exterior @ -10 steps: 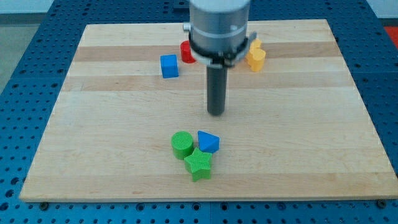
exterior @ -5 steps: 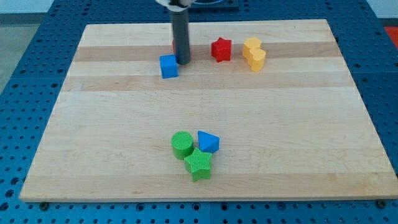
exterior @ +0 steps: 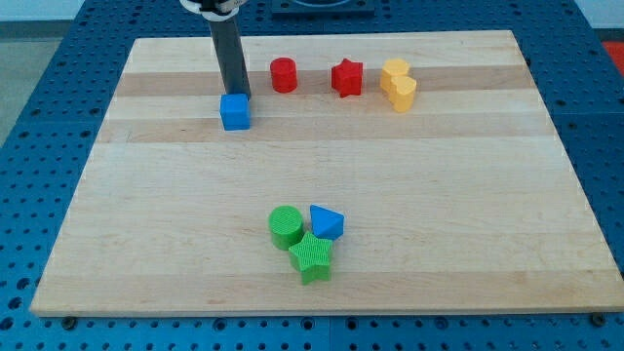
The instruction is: Slide the blue cube towards the group of blocks
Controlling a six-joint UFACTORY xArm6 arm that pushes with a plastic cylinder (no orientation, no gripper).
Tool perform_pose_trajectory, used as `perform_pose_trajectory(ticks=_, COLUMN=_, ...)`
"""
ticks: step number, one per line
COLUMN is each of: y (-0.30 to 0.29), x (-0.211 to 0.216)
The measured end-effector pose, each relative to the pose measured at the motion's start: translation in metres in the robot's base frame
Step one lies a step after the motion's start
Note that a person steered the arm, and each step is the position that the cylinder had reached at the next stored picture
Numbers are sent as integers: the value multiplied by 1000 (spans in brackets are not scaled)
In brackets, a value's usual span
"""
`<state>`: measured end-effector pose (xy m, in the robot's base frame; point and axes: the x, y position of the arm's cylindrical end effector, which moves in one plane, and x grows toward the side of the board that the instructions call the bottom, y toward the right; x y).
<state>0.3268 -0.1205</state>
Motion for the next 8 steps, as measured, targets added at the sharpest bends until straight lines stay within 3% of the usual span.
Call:
perform_pose_trajectory(ticks=6, y=-20, x=95)
perform_pose_trajectory(ticks=8, y=3, x=121)
